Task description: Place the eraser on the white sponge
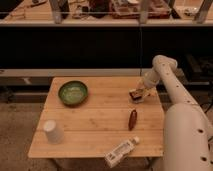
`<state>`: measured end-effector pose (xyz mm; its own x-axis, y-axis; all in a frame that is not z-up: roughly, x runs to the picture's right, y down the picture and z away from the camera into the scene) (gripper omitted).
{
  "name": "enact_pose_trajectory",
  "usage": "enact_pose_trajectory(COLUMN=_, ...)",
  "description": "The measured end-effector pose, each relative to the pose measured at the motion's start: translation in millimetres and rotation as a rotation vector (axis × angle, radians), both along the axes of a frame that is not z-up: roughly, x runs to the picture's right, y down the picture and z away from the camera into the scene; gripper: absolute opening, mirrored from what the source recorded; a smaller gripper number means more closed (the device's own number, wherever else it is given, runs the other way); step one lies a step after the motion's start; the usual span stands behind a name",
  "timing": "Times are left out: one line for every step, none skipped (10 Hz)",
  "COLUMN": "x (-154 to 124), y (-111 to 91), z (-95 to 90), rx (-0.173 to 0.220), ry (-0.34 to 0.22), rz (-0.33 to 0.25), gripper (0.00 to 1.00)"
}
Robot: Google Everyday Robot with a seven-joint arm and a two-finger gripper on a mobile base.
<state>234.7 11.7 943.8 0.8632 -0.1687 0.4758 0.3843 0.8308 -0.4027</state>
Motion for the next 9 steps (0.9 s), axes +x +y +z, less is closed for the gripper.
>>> enact_pose_trajectory(x=-7, y=-1, z=-0.1, rx=0.000, ry=-0.004, rz=-0.003, gripper=0.51)
enact_pose_trajectory(x=-4, y=-2, z=0.2, rx=0.000, ry=-0.001, rz=0.001, gripper=0.51)
enact_pose_trajectory(x=2, y=-3, z=0.5, rx=-0.002, ry=0.001, rz=0.001, gripper=0.51)
enact_pose_trajectory(x=3, y=-5, z=1.5, rx=0.001, ry=-0.001, rz=-0.001, gripper=0.51)
enact_pose_trajectory(x=2, y=-3, z=0.7, rx=-0.002, ry=-0.005, rz=-0.005, gripper=0.51)
enact_pose_trajectory(x=2, y=-2, z=-0.1, rx=-0.001, ry=-0.004, rz=-0.005, gripper=0.51)
enact_pose_trajectory(x=-1, y=0, z=1.1, rx=-0.003, ry=0.003, rz=-0.005, gripper=0.51)
enact_pose_trajectory(x=-9, y=-1, z=1.3, rx=-0.002, ry=-0.002, rz=-0.010, gripper=0.51)
enact_pose_trajectory(x=-9, y=-2, z=1.2, rx=-0.002, ry=-0.002, rz=-0.009, gripper=0.51)
